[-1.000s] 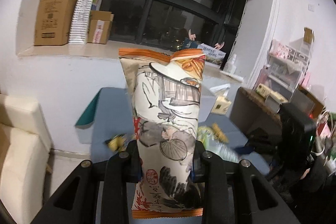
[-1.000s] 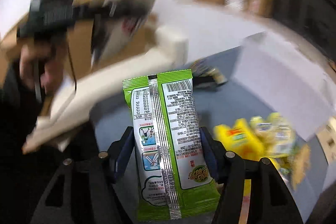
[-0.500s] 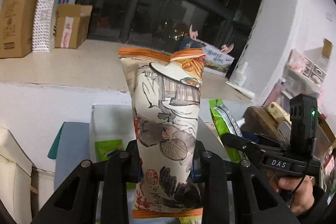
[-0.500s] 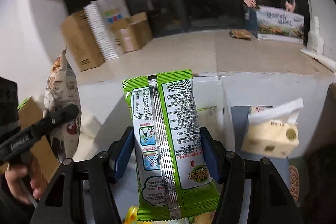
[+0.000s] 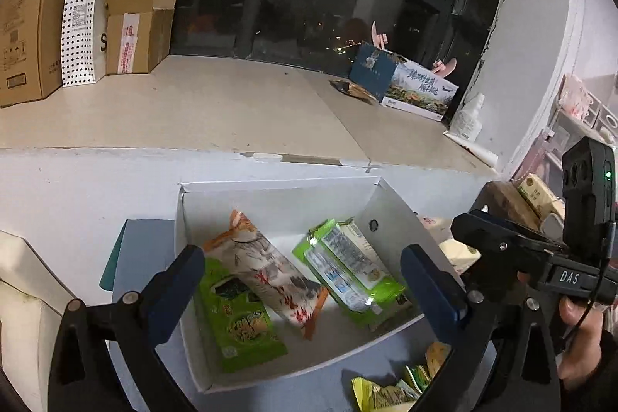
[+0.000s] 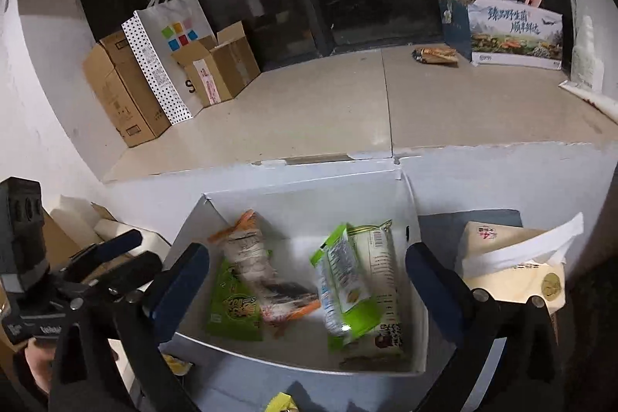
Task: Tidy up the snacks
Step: 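Lower both packs into the white box and open both tools, then grasp the blue-and-yellow chip bag with the left tool while the right tool grasps the yellow-and-white pack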
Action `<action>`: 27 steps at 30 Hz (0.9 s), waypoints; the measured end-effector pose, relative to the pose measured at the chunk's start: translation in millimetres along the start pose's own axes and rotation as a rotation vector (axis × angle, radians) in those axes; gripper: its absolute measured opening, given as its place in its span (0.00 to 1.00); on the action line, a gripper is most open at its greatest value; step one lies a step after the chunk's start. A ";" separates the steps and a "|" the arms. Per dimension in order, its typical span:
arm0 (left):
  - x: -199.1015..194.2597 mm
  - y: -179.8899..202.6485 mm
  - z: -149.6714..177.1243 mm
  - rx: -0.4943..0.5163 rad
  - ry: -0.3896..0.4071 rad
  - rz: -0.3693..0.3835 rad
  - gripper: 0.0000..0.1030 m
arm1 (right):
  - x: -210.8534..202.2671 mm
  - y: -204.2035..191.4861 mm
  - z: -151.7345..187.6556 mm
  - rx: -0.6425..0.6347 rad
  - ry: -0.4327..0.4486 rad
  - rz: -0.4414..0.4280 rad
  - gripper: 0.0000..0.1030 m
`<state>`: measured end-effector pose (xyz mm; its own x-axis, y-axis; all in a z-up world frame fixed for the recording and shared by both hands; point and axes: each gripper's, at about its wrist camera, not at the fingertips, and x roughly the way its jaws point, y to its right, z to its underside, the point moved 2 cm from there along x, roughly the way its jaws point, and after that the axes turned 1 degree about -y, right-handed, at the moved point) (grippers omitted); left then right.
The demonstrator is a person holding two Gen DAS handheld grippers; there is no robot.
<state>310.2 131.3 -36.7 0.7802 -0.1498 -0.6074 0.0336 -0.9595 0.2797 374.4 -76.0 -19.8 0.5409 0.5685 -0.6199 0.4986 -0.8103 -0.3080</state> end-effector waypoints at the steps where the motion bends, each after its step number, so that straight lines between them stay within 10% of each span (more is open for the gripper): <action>1: -5.3 -0.8 1.1 0.006 0.003 0.002 1.00 | -5.3 -1.4 1.6 0.002 0.009 -0.009 1.00; 16: -157.9 8.6 97.3 0.098 0.137 0.060 1.00 | -146.4 -72.1 88.2 -0.157 0.198 -0.207 1.00; 27: -209.6 19.5 211.9 0.095 0.112 0.014 1.00 | -207.4 -102.5 204.3 -0.235 0.196 -0.109 1.00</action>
<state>14.9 93.4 -61.5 0.8453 -0.1408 -0.5154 -0.0330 -0.9766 0.2127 72.7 -140.0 -7.1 0.5842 0.6852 -0.4349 0.6911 -0.7010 -0.1760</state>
